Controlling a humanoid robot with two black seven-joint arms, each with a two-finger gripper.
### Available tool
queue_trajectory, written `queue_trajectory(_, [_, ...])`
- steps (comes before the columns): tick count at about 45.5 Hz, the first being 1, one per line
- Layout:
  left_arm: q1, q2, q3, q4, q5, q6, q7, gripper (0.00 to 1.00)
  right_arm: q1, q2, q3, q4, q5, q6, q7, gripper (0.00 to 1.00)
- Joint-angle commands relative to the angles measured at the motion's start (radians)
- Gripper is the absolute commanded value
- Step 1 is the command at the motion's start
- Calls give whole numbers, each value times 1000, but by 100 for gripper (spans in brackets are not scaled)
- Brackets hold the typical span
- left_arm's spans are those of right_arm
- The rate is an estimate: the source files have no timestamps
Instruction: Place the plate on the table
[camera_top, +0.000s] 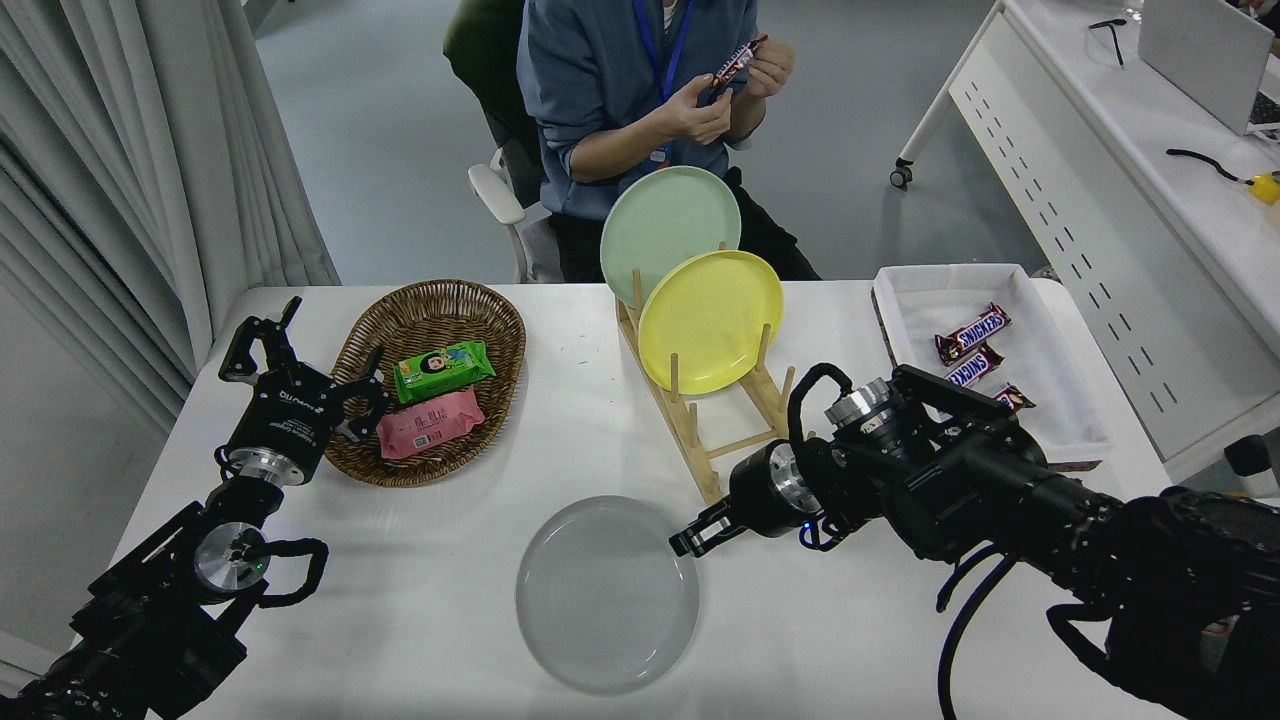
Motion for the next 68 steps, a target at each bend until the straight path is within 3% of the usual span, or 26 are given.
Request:
queue_trajectory(1, [0,0,0,-1,-1,0,1,100,13,0,-73,27,2,0,-70,0])
queue_trajectory(24, [0,0,0,-1,0,0,0,100,42,0,-125,18,57,0,-89,0])
queue_trajectory(48, [-1,0,0,-1,0,0,0,100,37,0,-33,-129,8,0,-70,0])
queue_trajectory(68, [-1,0,0,1,-1,0,0,100,22,0,-21,-142,-15,0,-70,0])
